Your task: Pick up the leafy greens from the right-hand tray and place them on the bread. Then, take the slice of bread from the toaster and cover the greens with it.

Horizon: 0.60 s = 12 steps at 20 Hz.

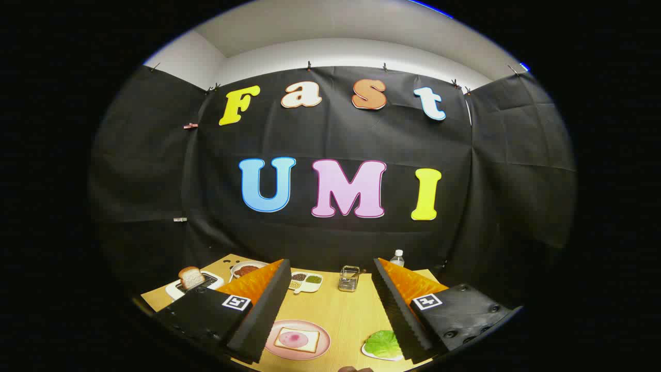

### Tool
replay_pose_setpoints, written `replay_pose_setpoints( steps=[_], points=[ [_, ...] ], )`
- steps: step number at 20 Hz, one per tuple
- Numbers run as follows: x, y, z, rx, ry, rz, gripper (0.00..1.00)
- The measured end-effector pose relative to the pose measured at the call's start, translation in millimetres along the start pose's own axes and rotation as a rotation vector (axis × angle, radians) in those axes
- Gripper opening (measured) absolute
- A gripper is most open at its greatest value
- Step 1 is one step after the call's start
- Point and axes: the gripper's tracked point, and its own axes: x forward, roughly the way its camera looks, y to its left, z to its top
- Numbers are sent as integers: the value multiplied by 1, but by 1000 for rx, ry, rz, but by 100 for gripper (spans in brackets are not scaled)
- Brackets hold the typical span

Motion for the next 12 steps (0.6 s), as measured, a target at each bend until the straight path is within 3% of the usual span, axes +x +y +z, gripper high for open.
replay_pose_setpoints(
  steps=[7,12],
  points=[
    [-6,-17,-3,5,0,-36,98],
    [-11,-12,9,-1,-21,-17,98]
  ],
)
